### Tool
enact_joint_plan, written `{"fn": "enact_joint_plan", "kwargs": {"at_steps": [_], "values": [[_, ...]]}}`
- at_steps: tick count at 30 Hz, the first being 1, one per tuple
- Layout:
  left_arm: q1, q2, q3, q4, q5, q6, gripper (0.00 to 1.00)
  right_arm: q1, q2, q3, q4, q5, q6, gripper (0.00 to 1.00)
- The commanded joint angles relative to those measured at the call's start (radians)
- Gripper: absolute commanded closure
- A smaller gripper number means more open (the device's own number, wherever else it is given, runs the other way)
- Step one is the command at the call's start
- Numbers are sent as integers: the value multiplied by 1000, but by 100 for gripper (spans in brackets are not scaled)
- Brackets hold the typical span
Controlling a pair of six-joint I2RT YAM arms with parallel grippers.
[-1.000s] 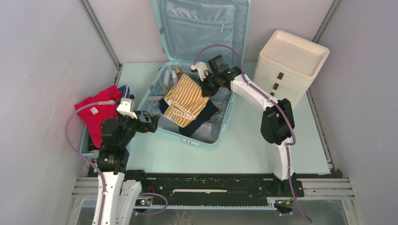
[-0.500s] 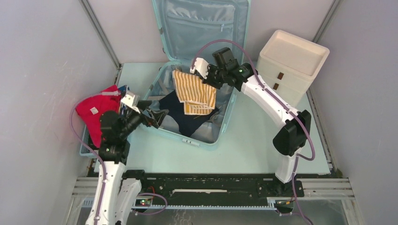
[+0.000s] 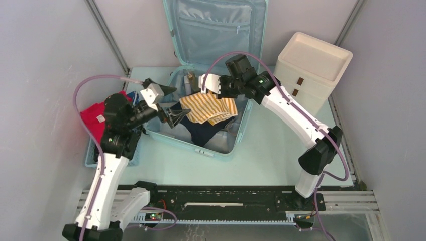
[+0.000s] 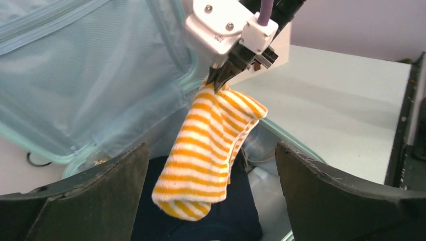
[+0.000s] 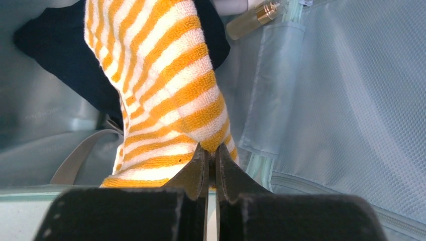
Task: Open, take out, and arrange the luggage
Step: Place the clothes in the bin.
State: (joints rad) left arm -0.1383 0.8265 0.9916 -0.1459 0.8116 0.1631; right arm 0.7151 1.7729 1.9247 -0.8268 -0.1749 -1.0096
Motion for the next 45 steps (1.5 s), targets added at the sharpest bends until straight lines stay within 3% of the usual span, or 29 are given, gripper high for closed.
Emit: {"fn": "enact_joint_plan", "kwargs": {"at_steps": [1, 18, 23, 26, 31, 32, 35, 37, 41, 43, 44, 45], "values": [[-69, 106, 105, -131, 15, 119, 0, 30, -78, -13, 0, -9, -60, 100], [-167, 455, 261, -215, 73, 175, 0, 62, -127, -42, -26, -71, -58, 100], [-199, 538, 270, -256, 14, 199, 11, 64, -133, -41, -26, -81, -48, 100], [-199, 576, 289, -275, -3, 195, 27, 65, -139, -45, -25, -85, -43, 100], [-200, 618, 364, -341, 22, 167, 95, 64, -154, -67, -19, -99, -19, 100], [-199, 618, 375, -358, 14, 154, 99, 64, -158, -74, -16, -102, -10, 100], [-199, 589, 387, -375, -14, 98, 100, 63, -180, -102, -3, -108, 29, 99], [-199, 546, 380, -377, -18, 61, 100, 63, -203, -122, 0, -114, 54, 84], [-198, 436, 354, -378, -38, -20, 100, 45, -255, -144, -13, -134, 123, 40], [-198, 378, 336, -385, -51, -51, 100, 13, -293, -141, -44, -209, 164, 21], [-196, 350, 326, -394, -60, -63, 100, -14, -317, -143, -60, -250, 178, 7], [-193, 326, 317, -401, -66, -77, 100, -36, -340, -147, -77, -291, 187, 1]]}}
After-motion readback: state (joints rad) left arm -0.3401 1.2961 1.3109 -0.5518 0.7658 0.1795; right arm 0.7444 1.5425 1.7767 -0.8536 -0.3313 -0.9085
